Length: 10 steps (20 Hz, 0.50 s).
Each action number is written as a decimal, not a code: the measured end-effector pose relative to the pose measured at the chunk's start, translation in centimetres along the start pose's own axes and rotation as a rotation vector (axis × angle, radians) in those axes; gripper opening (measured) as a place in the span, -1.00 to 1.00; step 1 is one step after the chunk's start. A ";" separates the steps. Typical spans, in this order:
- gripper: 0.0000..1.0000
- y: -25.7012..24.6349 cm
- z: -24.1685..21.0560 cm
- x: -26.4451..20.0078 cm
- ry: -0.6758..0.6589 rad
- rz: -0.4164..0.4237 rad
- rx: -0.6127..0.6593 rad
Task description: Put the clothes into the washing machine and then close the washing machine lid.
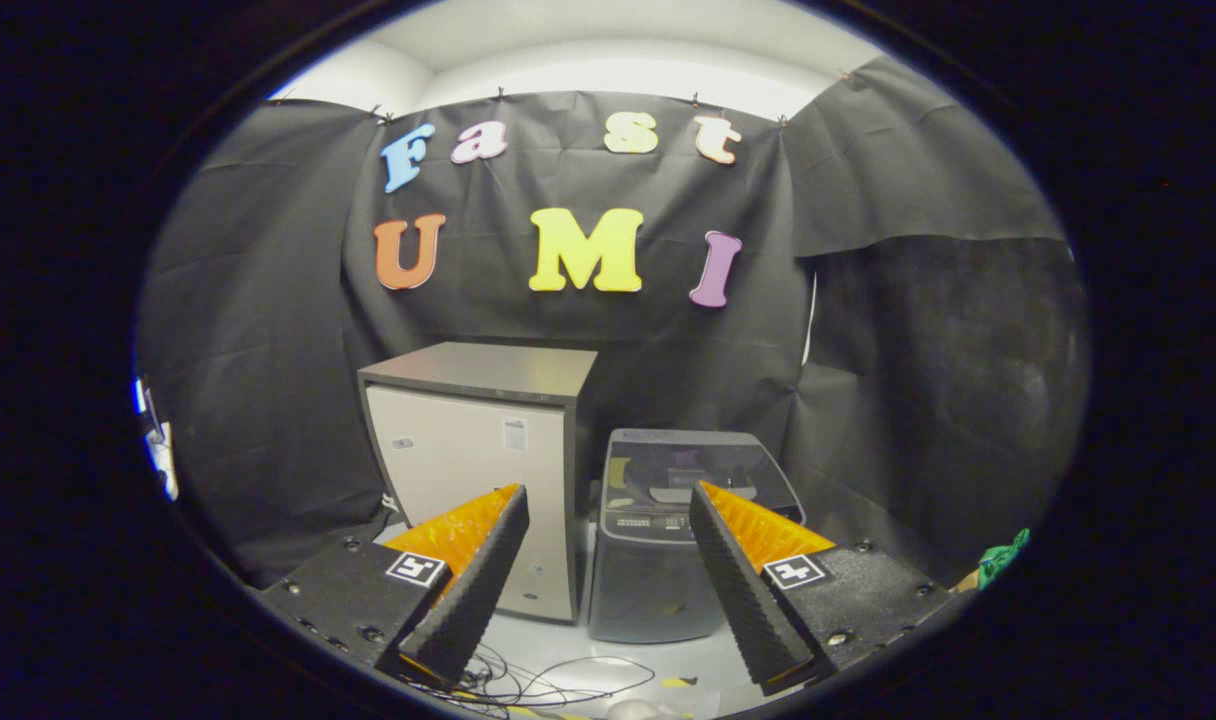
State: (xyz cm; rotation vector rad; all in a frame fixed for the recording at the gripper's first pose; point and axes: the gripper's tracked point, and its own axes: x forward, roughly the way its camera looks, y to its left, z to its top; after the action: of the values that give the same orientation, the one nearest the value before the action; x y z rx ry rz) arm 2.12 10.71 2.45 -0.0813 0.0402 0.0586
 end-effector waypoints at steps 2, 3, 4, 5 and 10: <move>1.00 -0.3 -0.4 0.0 0.010 -0.006 0.006; 1.00 -0.5 -0.5 -0.1 0.014 -0.010 0.007; 1.00 -0.7 -0.4 -0.1 0.014 -0.013 0.009; 1.00 -0.9 -0.4 -0.2 0.018 -0.017 0.008; 1.00 -1.5 -0.5 -0.2 0.020 -0.028 0.012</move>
State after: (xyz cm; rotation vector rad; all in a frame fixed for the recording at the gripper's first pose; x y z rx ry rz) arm 2.03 9.17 2.07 -0.0706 0.0595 0.0293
